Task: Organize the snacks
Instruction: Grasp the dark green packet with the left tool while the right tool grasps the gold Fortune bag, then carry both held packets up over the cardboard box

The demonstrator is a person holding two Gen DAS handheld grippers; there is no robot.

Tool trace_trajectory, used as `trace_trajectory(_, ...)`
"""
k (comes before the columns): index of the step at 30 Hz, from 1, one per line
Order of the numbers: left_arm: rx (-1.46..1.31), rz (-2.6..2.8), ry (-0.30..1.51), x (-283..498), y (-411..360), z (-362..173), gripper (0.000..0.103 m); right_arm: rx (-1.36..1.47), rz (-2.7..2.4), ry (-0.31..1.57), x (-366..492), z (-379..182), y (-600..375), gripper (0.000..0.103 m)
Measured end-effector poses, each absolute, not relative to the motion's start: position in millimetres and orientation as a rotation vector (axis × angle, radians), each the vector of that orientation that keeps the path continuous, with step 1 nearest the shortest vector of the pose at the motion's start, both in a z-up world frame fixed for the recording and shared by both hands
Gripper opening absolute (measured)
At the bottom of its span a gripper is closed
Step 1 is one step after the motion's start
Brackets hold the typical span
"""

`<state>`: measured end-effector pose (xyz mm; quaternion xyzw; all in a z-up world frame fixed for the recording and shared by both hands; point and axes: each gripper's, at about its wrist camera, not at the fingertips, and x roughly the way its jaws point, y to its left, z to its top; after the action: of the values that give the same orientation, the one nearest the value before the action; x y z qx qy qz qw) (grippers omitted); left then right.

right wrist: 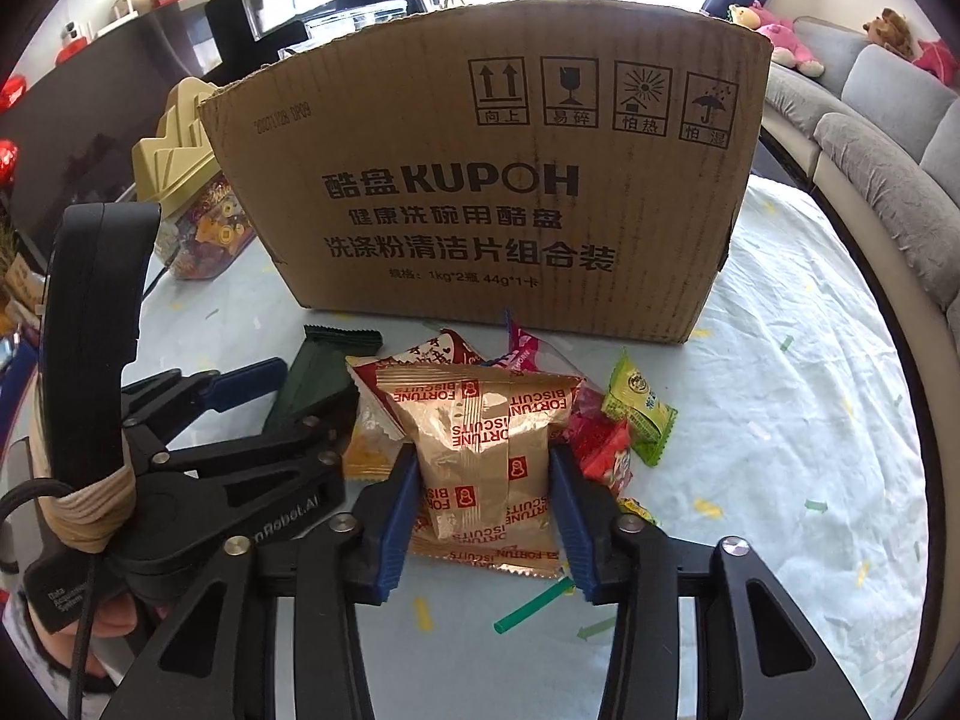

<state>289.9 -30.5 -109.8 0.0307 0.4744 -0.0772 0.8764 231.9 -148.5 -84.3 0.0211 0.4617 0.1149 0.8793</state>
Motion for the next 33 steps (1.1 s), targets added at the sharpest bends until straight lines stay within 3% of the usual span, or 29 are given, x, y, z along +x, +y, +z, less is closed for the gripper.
trace_trajectory(33,0.022,-0.176,0.719,205.9,-10.4,-1.6,0.044,0.053,0.239,0.744,184.0,-9.8,-150.0,0.039)
